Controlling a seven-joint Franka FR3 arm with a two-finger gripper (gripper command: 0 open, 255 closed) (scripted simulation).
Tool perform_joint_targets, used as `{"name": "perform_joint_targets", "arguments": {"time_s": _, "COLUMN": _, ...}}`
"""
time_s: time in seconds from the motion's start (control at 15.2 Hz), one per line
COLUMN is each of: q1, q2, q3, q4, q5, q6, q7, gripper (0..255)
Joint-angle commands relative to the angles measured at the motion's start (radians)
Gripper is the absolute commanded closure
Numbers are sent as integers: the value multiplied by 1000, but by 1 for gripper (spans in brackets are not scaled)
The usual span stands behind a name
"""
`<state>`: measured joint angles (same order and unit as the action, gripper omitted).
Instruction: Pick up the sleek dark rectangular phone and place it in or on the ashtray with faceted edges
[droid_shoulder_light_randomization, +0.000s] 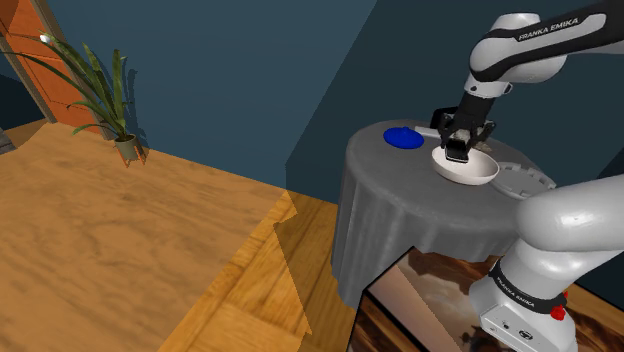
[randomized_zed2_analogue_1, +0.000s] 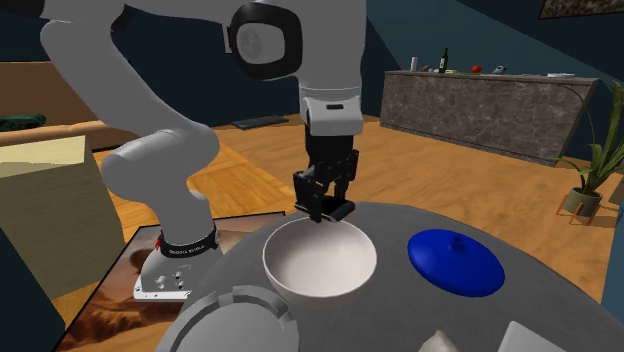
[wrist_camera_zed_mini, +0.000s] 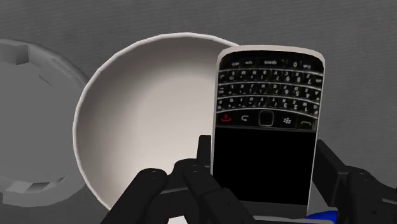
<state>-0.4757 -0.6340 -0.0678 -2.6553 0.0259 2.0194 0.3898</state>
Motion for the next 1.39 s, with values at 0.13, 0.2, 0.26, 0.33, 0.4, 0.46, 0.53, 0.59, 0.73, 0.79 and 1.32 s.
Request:
{"name": "perform_joint_targets", "arguments": {"time_s": 0.13, "q1": -61, "q2": -42, "q3": -83, "q4": -21, "q5": -60, "q6": -26, "q7": -100, "gripper": 255}}
{"name": "perform_joint_targets", "arguments": {"time_s": 0.2, "q1": -76, "q2": -48, "q3": -104, "q4": -21, "q5": -76, "q6": -31, "q7": -125, "gripper": 255}}
{"name": "perform_joint_targets", "arguments": {"time_s": 0.26, "q1": -91, "q2": -51, "q3": -126, "q4": -20, "q5": -91, "q6": -36, "q7": -150, "gripper": 255}}
{"name": "perform_joint_targets", "arguments": {"time_s": 0.33, "q1": -106, "q2": -53, "q3": -147, "q4": -18, "q5": -107, "q6": -40, "q7": -176, "gripper": 255}}
{"name": "perform_joint_targets", "arguments": {"time_s": 0.4, "q1": -121, "q2": -54, "q3": -169, "q4": -15, "q5": -122, "q6": -44, "q7": -201, "gripper": 255}}
{"name": "perform_joint_targets", "arguments": {"time_s": 0.46, "q1": -136, "q2": -53, "q3": -190, "q4": -10, "q5": -137, "q6": -47, "q7": -227, "gripper": 255}}
{"name": "perform_joint_targets", "arguments": {"time_s": 0.53, "q1": -150, "q2": -50, "q3": -212, "q4": -5, "q5": -152, "q6": -50, "q7": -253, "gripper": 255}}
{"name": "perform_joint_targets", "arguments": {"time_s": 0.59, "q1": -163, "q2": -46, "q3": -234, "q4": 3, "q5": -166, "q6": -52, "q7": -278, "gripper": 255}}
{"name": "perform_joint_targets", "arguments": {"time_s": 0.73, "q1": -188, "q2": -33, "q3": -278, "q4": 21, "q5": -193, "q6": -55, "q7": -330, "gripper": 255}}
{"name": "perform_joint_targets", "arguments": {"time_s": 0.79, "q1": -199, "q2": -24, "q3": -300, "q4": 31, "q5": -205, "q6": -56, "q7": -356, "gripper": 255}}
{"name": "perform_joint_targets", "arguments": {"time_s": 1.32, "q1": -234, "q2": 41, "q3": -399, "q4": 43, "q5": -251, "q6": 4, "q7": -458, "gripper": 255}}
